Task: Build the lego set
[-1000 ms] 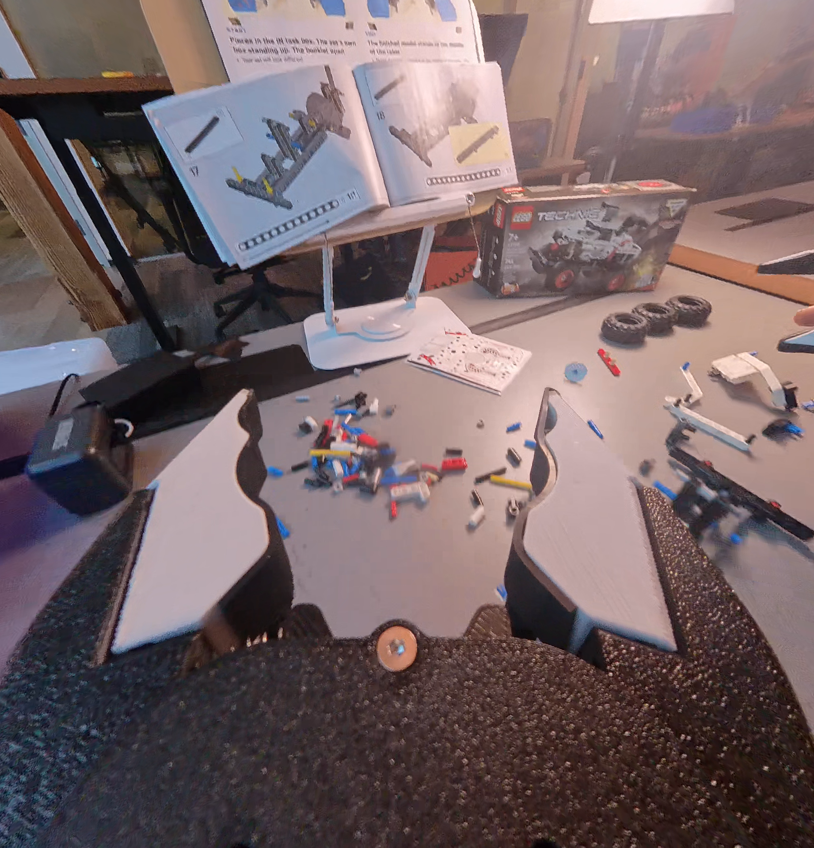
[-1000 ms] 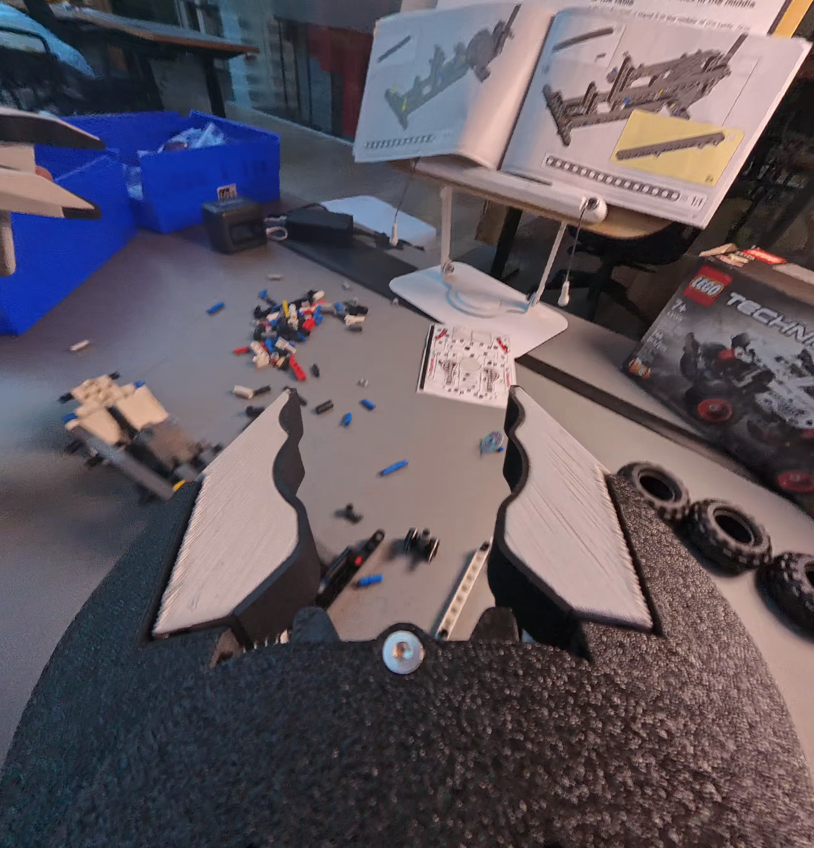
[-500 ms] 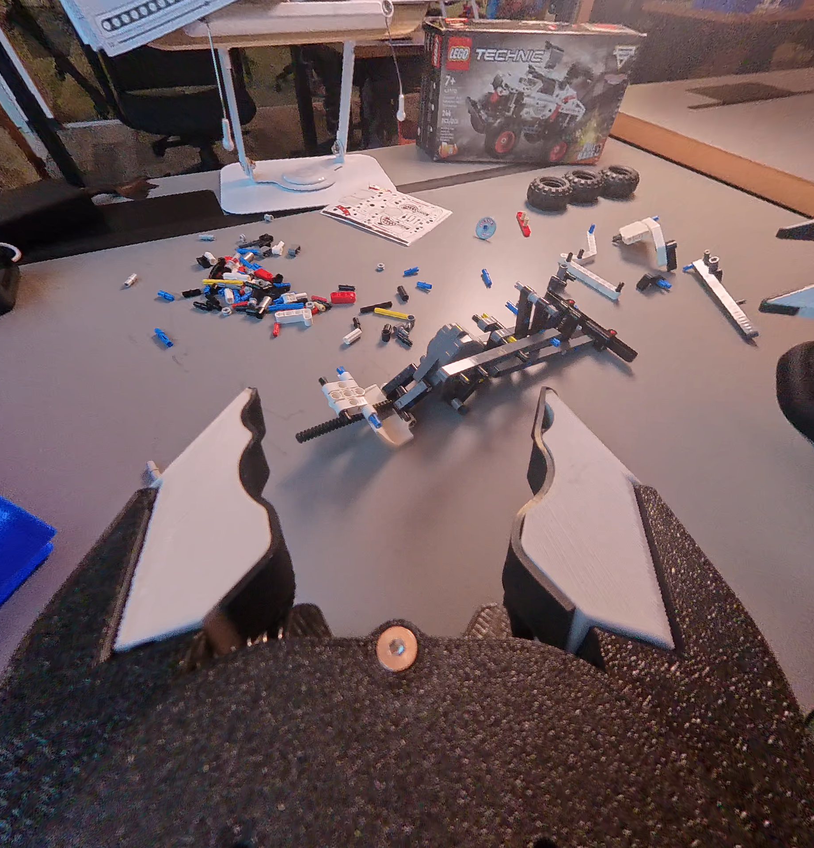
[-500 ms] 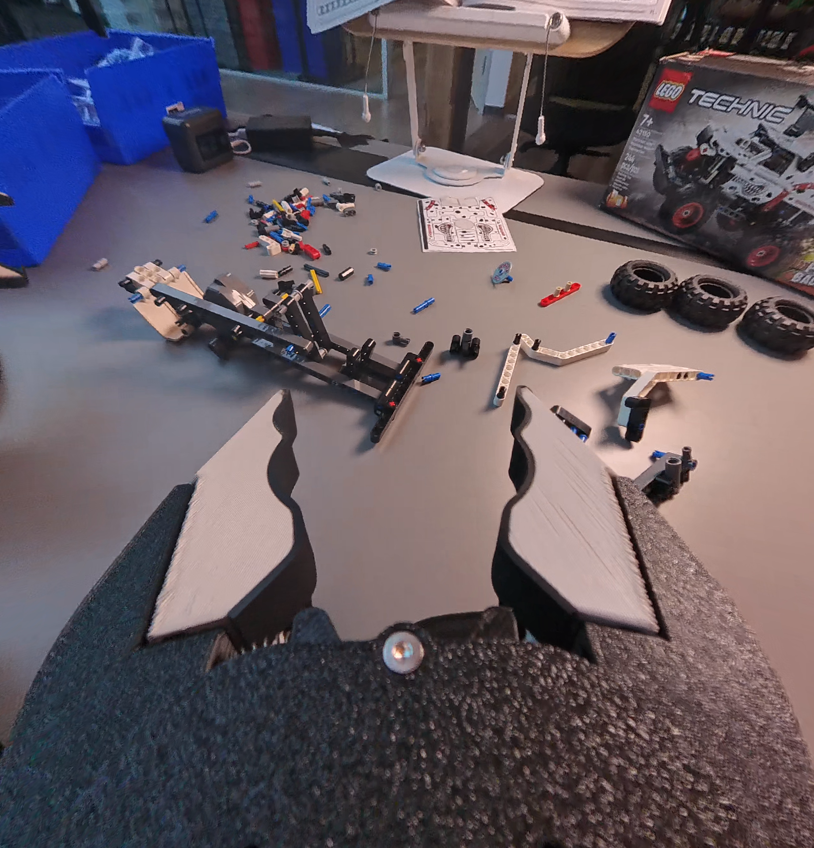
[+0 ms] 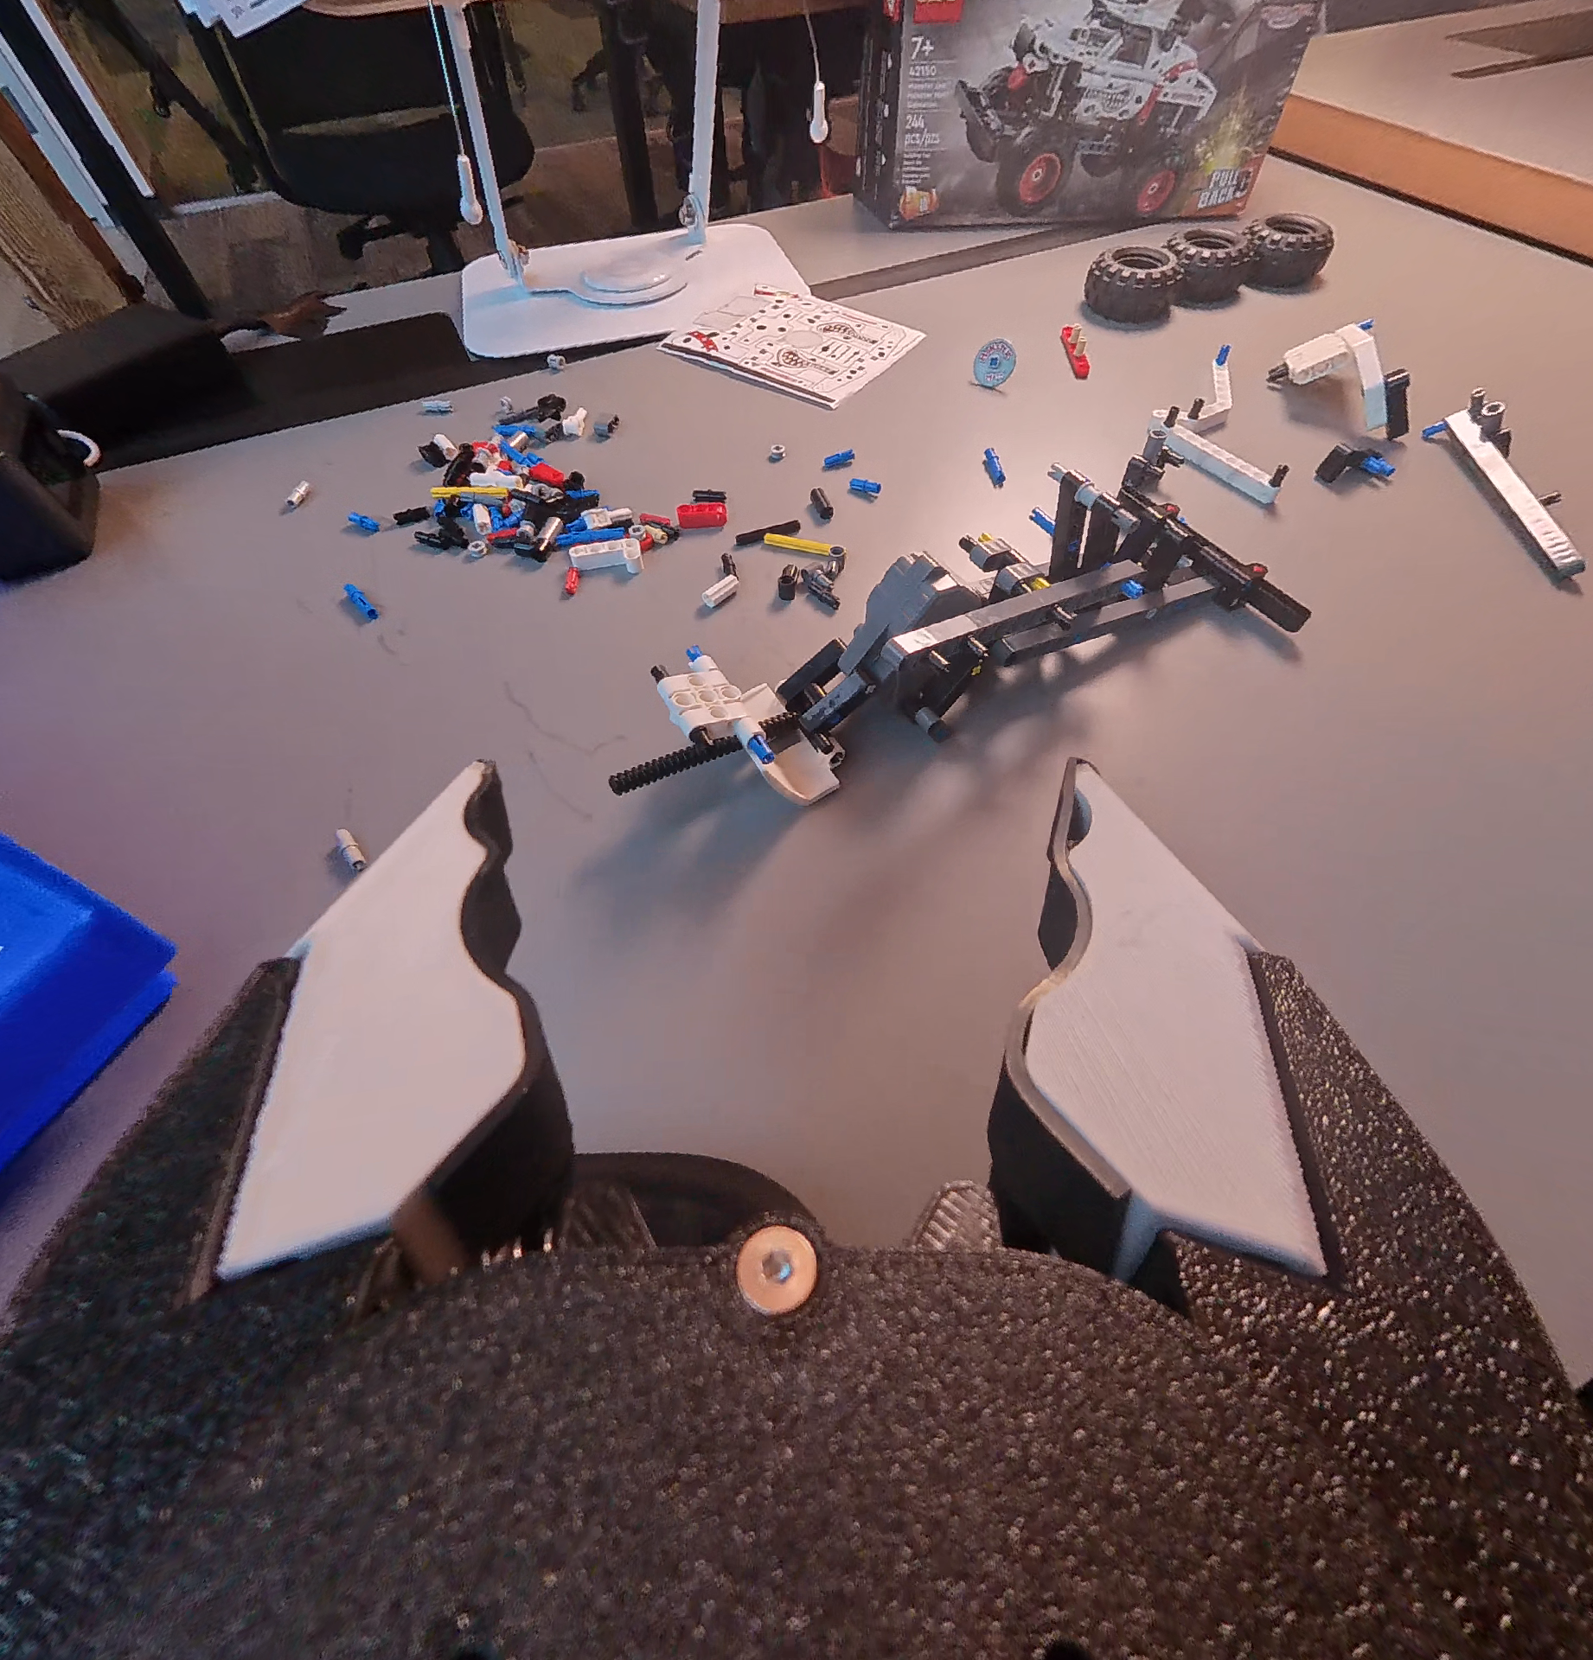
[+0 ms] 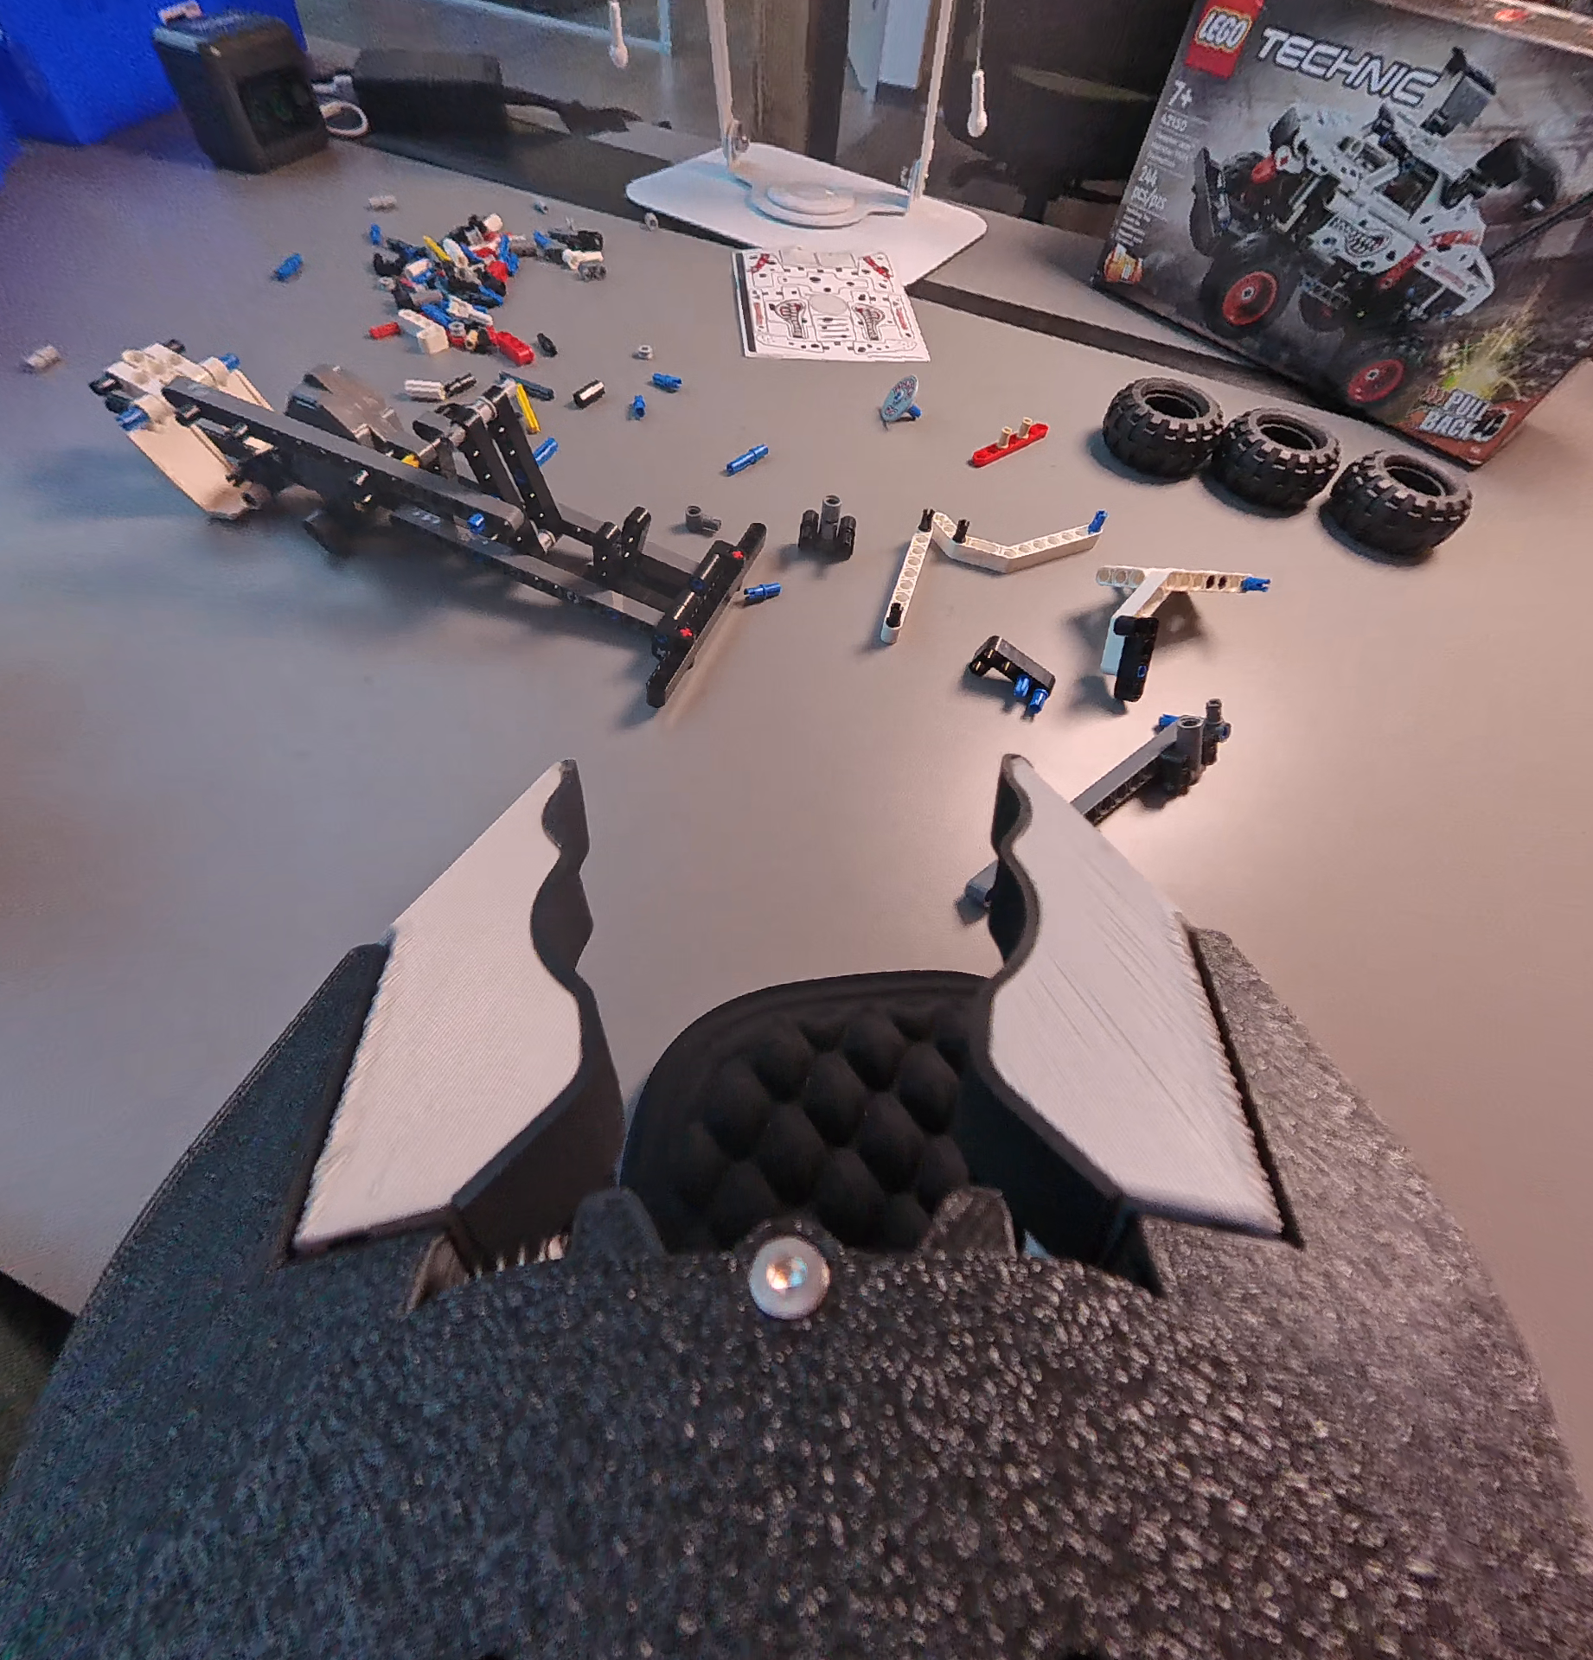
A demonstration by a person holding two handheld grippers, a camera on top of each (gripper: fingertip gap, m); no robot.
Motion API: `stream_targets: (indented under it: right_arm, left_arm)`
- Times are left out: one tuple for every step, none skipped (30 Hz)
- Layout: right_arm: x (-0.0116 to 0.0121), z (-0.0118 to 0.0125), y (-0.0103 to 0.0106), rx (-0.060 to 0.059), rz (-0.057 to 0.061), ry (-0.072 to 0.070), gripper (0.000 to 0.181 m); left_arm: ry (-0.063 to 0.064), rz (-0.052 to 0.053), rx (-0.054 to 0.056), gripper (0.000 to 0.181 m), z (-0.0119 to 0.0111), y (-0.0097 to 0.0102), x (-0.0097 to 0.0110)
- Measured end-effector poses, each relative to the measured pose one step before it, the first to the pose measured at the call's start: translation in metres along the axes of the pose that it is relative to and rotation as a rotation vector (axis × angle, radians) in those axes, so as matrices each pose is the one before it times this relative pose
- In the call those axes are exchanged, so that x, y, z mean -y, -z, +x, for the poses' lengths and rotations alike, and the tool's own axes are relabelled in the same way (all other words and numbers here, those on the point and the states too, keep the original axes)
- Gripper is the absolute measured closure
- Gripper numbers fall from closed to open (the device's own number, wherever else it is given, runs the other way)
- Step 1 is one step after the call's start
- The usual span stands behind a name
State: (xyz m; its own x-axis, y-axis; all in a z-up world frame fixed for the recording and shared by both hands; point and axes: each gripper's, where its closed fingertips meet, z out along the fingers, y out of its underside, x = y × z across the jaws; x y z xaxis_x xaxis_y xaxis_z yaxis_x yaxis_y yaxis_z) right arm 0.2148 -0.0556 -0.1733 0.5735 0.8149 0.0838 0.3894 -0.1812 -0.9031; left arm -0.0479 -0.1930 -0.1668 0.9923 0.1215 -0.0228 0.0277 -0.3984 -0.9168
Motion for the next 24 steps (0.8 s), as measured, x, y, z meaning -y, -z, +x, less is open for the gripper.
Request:
stream_targets:
  right_arm:
    - [-0.00053,0.00062,-0.00071,-0.0075,-0.0054,0.0017,0.091]
    - [-0.0017,-0.0005,-0.00175,-0.0032,-0.0116,0.006,0.091]
    - [-0.00212,-0.00077,-0.00163,-0.0054,-0.0164,0.0114,0.09]
    - [-0.00043,-0.00095,-0.00074,-0.0069,-0.0072,0.0166,0.09]
    - [0.00084,-0.002,-0.00022,-0.0017,0.001,0.0176,0.09]
    - [0.00029,-0.00193,-0.00006,0.0006,-0.0031,0.0136,0.09]
    - [0.0006,-0.00129,-0.00009,-0.0001,-0.0011,0.0079,0.09]
    - [0.00186,-0.00124,0.00005,0.0023,0.0074,0.0026,0.09]
    - [0.00253,-0.00179,-0.0002,0.0068,0.011,-0.001,0.091]
    - [0.0032,-0.00272,-0.0004,0.0134,0.0147,-0.0066,0.091]
    - [0.00271,-0.0038,-0.00117,0.02,0.0124,-0.016,0.092]
    - [0.00277,-0.00347,-0.0018,0.0192,0.0137,-0.0166,0.093]
    - [0.00196,-0.00257,-0.00219,0.0126,0.0085,-0.0092,0.093]
    - [0.0026,-0.00212,-0.0021,0.0086,0.0105,-0.0017,0.093]
    - [0.00278,-0.0013,-0.00188,0.0015,0.011,0.0003,0.093]
    - [0.00242,-0.00045,-0.00184,-0.0044,0.0067,0.0065,0.093]
    - [0.00214,-0.00057,-0.00201,-0.003,0.0064,0.0086,0.093]
    - [0.00122,-0.00114,-0.00219,0.0014,0.0016,0.0065,0.093]
    - [0.00005,-0.00128,-0.00231,0.0022,-0.0034,0.0038,0.093]
    - [-0.00068,-0.00045,-0.00259,-0.0018,-0.006,0.0042,0.093]
    - [-0.00161,0.00071,-0.00237,-0.0068,-0.0112,0.0017,0.093]
    - [-0.00188,0.00074,-0.00227,-0.0033,-0.0135,-0.0034,0.093]
    - [-0.00135,0.00074,-0.00183,-0.0008,-0.0116,-0.0078,0.093]
    - [-0.0006,0.00062,-0.00133,0.0011,-0.0067,-0.0078,0.093]
  left_arm:
    - [-0.0017,-0.0088,0.0032,0.062,-0.0013,-0.00108,-0.00214]
    - [0.0036,-0.007,-0.0013,0.062,-0.00071,-0.00113,-0.00203]
    - [0.0078,-0.0066,-0.0061,0.062,-0.00007,-0.00085,-0.00166]
    - [0.0047,-0.0021,-0.0039,0.061,-0.00003,0.00005,-0.00048]
    - [0.002,0.0023,-0.0008,0.061,-0.00028,0.00112,0.00061]
    - [0.0016,-0.0021,-0.0011,0.061,-0.00032,0.00204,0.00037]
    - [0.0011,0.0014,0.0016,0.06,-0.00105,0.00284,0.00081]
    - [0.0005,0.0104,0.0057,0.061,-0.00221,0.0033,0.00169]
    - [0.0017,0.0101,0.0092,0.062,-0.00383,0.00272,0.00075]
    - [0.0041,0.0055,0.0133,0.062,-0.0055,0.00114,-0.00123]
    - [0.0088,0.0025,0.0117,0.062,-0.00605,-0.00113,-0.00353]
    - [0.0264,-0.0041,-0.0135,0.062,-0.002,-0.00193,-0.00383]
    - [0.0192,0.0034,-0.016,0.062,-0.00015,0.0,-0.00002]
    - [0.0058,0.0221,0.0006,0.063,-0.00092,0.00163,0.00379]
    - [-0.0006,0.0236,0.0019,0.066,-0.00067,0.00169,0.00384]
    - [-0.0017,0.0083,0.0009,0.067,-0.00027,0.00037,0.00113]
    - [-0.0001,-0.0028,-0.002,0.067,0.00021,-0.00039,-0.00081]
    - [-0.0017,-0.0038,0.0002,0.066,0.00014,-0.00069,-0.00095]
    - [-0.0037,-0.0017,0.0038,0.066,-0.00015,-0.00024,-0.00035]
    - [-0.0045,-0.0007,0.0042,0.066,-0.00007,-0.00015,-0.00017]
    - [-0.0043,-0.0008,0.0042,0.065,0.00003,-0.00004,-0.00022]
    - [-0.0028,-0.0009,0.0034,0.065,-0.00017,-0.00003,-0.00032]
    - [-0.0001,-0.0007,0.0015,0.065,-0.00023,-0.00006,-0.00037]
    - [0.0019,0.0001,0.0015,0.065,-0.00038,-0.00016,-0.00023]
